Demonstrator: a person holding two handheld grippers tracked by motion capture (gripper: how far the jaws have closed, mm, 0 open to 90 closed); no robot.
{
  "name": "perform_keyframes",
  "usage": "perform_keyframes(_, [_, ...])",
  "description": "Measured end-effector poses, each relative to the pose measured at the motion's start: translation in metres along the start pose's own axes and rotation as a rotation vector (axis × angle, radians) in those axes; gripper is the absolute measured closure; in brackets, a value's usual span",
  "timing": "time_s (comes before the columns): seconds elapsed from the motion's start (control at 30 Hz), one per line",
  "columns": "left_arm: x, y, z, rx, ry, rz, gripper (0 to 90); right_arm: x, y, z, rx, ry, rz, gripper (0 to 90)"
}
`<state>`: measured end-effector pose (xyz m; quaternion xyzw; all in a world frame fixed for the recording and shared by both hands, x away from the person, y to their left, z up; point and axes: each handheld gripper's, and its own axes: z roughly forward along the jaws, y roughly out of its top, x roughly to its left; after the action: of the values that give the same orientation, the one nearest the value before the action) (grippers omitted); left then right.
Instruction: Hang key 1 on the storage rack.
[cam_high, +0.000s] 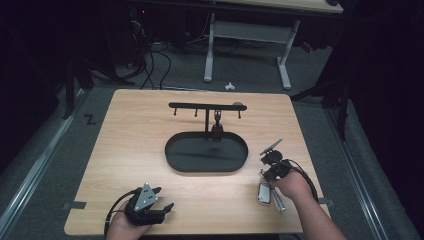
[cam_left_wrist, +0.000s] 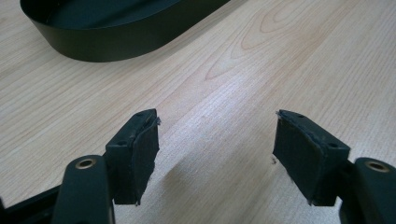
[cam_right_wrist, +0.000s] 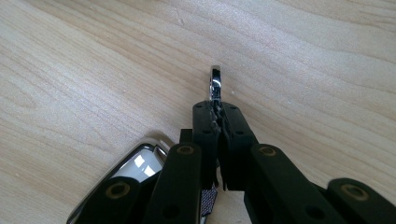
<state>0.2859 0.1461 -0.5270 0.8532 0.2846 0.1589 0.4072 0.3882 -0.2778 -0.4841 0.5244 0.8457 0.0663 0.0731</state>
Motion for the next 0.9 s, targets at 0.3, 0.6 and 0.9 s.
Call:
perform_keyframes(0.3, [-0.0002, 0.0002, -0.0008, -0.002, -0.001, -0.002, 31.4, 0.0003, 0.0019, 0.0047, 0.015, 0.010, 0.001, 85.7])
perform_keyframes(0.6, [-0.0006, 0.0005, -0.0005, -0.001, -0.001, -0.001, 31.4, 0.0002, 0.0014, 0.0047, 0.005, 0.012, 0.002, 86.1])
perform_keyframes(0.9, [-0.0012, 0.0008, -0.0005, -0.009, -0.001, -0.003, 31.9, 0.0012, 0.0008, 0.0047, -0.002, 0.006, 0.000, 86.3])
